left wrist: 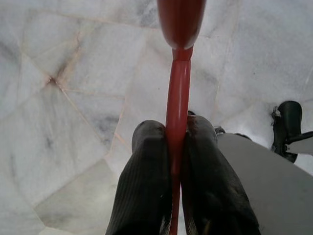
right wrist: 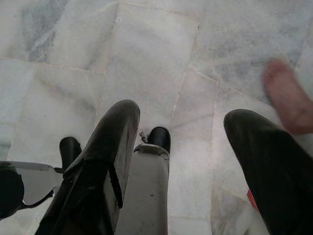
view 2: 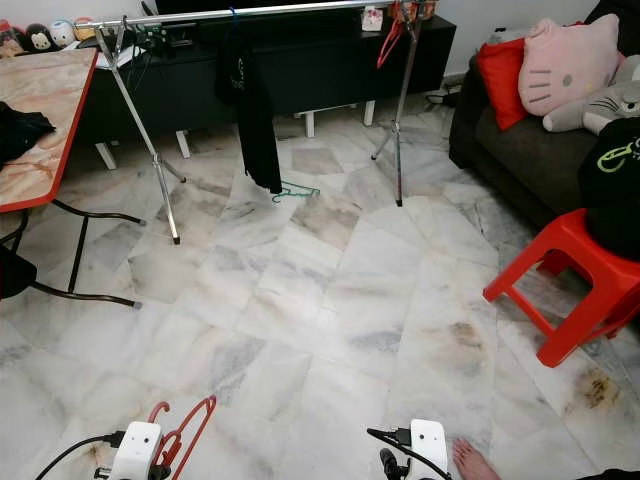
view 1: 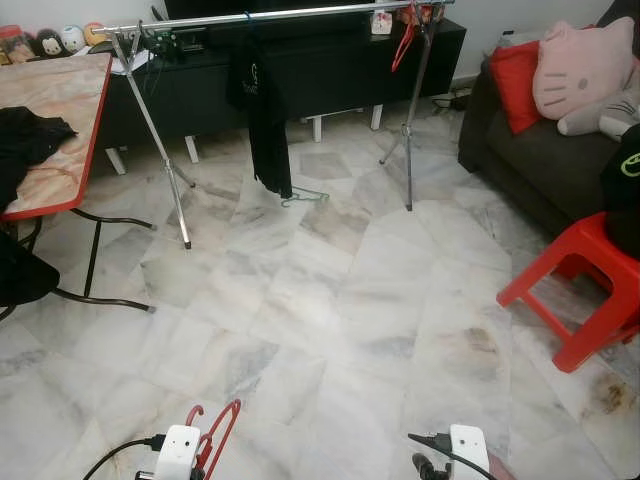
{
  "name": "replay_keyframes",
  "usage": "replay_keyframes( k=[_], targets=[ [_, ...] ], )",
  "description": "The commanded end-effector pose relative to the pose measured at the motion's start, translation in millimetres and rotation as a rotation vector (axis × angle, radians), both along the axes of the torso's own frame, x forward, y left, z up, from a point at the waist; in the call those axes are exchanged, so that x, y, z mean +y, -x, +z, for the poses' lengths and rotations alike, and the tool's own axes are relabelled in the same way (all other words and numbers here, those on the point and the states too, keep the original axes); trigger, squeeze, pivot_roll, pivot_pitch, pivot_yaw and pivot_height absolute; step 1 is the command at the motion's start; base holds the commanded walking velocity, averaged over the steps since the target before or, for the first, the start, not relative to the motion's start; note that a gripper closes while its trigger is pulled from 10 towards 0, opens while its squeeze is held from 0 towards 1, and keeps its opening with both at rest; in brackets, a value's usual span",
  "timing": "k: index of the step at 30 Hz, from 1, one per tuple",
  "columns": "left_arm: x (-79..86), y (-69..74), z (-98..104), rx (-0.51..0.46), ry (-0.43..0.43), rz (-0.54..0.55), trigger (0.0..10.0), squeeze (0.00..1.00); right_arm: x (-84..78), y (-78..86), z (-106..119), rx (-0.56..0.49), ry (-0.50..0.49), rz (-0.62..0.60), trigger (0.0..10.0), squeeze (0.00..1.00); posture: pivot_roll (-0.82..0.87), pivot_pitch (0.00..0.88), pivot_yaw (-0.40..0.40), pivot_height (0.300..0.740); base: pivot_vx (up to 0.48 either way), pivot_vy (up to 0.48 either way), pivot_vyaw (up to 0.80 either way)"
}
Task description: Hang hanger
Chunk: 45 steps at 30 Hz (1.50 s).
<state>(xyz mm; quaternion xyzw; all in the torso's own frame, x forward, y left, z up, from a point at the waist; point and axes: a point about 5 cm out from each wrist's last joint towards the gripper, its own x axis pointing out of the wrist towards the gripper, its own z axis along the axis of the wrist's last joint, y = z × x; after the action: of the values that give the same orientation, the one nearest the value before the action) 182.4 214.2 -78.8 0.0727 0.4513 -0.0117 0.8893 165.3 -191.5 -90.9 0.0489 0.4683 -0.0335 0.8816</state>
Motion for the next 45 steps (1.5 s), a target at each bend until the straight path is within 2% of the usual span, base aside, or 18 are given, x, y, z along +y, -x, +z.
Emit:
replay_keyframes(
  k=[1,7,12,14,19,23,27,32,35,40,45],
  targets=[
    [0.0,-0.1,0,0.010,0.005,0.011,10.0,0.00,-0.3,1.3,0,-0.002,0.003,0.008,10.0,0.00,-0.04,0.044,0.002,0.740,0.000,0.000,0.00],
    [-6.6,0.7,-2,0.007,0.019,0.021,10.0,0.00,-5.6,5.8,-1,0.009,0.019,0.018,10.0,0.00,-0.04,0.041,-0.026,0.740,0.000,0.000,0.00],
    [-13.4,3.1,-4,0.007,0.036,0.021,10.0,0.00,-8.3,11.3,-3,0.016,0.032,0.048,10.0,0.00,-0.04,0.056,-0.011,0.740,0.000,0.000,0.00],
    [-15.2,11.7,-8,0.034,0.042,0.004,10.0,0.00,-13.2,16.1,-3,0.004,0.033,-0.014,10.0,0.00,-0.07,0.059,0.002,0.740,0.000,0.000,0.00],
    [-14.9,13.2,-9,0.045,0.038,-0.014,10.0,0.00,-9.1,22.4,-6,0.004,0.016,-0.022,10.0,0.00,-0.07,0.049,-0.005,0.740,0.000,0.000,0.00],
    [-11.1,4.8,-4,0.010,0.036,0.019,10.0,0.00,0.2,30.2,-10,0.044,0.019,0.046,10.0,0.00,-0.04,0.026,-0.031,0.740,0.000,0.000,0.00],
    [-7.8,1.2,-2,-0.002,0.033,0.027,10.0,0.00,4.4,22.8,-8,0.016,0.030,0.052,10.0,0.00,-0.04,0.010,-0.028,0.740,0.000,0.000,0.00],
    [-6.8,4.1,-3,0.013,0.027,0.022,10.0,0.00,13.2,21.1,-8,0.003,0.020,0.047,10.0,0.00,-0.05,0.000,-0.013,0.740,0.000,0.000,0.00],
    [-6.5,3.8,-3,0.015,0.026,0.019,10.0,0.00,2.2,14.0,-5,0.004,0.026,0.059,10.0,0.00,-0.04,0.000,-0.014,0.740,0.000,0.000,0.00],
    [-7.3,-0.3,-1,0.006,0.025,0.010,10.0,0.00,1.9,19.2,-7,0.035,0.030,0.067,10.0,0.00,-0.04,0.000,-0.015,0.740,0.000,0.000,0.00],
    [-8.4,-4.4,0,-0.001,0.024,0.005,10.0,0.00,1.3,13.3,-5,0.016,0.040,0.027,10.0,0.00,-0.04,0.000,-0.016,0.740,0.000,0.000,0.00]
  ],
)
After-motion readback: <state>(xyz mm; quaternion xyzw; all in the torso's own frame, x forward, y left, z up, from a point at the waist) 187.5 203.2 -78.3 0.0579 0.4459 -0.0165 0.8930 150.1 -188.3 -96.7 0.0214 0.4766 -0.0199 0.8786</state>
